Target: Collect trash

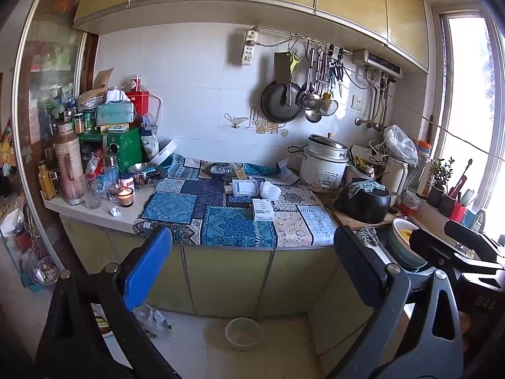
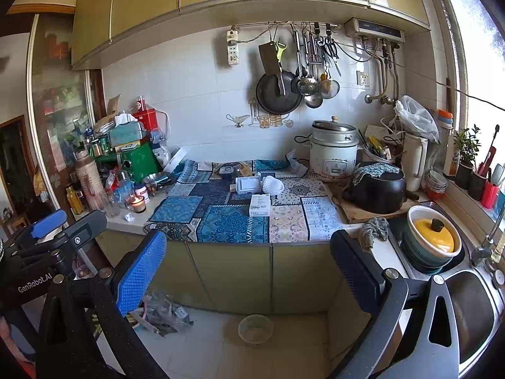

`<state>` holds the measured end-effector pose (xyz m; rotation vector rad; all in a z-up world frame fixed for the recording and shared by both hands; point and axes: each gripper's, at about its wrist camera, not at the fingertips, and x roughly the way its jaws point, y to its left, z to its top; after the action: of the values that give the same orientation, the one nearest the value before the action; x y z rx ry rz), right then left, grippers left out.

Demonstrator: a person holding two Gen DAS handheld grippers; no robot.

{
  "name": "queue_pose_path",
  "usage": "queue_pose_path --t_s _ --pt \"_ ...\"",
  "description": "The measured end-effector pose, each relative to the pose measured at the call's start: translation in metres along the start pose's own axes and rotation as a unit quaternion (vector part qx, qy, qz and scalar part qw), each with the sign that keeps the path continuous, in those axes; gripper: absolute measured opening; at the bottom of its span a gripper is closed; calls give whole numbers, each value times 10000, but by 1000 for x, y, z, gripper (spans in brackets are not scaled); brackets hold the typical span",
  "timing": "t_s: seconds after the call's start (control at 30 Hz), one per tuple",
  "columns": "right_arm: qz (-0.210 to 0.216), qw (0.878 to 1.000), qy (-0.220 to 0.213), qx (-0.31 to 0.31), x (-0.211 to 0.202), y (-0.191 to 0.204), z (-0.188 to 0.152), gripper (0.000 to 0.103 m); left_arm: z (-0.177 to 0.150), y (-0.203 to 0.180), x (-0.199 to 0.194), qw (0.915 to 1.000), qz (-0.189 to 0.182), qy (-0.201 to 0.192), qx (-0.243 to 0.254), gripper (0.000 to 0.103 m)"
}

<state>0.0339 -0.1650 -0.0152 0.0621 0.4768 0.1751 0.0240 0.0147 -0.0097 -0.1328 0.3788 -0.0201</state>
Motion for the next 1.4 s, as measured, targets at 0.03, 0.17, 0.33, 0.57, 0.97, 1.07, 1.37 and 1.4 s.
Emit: queue_pose_path --t_s 0.03,0.17,0.33,0.57,0.97,1.07,1.37,1.4 --pt "4 10000 6 -2 0 -1 0 103 0 0 0 10000 -14 1 -4 103" --pt "20 10000 20 20 4 -3 2 103 2 0 1 10000 -18 0 -10 103" --pt "11 10000 16 15 4 -2 2 103 1 0 2 10000 -20 -1 -13 103" --pt "19 10000 19 26 7 -4 3 103 1 0 2 10000 -15 -7 -12 103" --pt "30 10000 32 36 9 -4 3 103 3 0 9 10000 6 14 -35 103" --pt "32 10000 36 39 11 -4 3 103 5 -2 15 10000 9 36 -56 103" --pt "78 9999 92 103 24 -9 4 103 3 -2 26 9999 37 83 -99 103" --pt "89 9999 97 108 25 -11 4 103 4 -3 27 9999 38 95 -103 103"
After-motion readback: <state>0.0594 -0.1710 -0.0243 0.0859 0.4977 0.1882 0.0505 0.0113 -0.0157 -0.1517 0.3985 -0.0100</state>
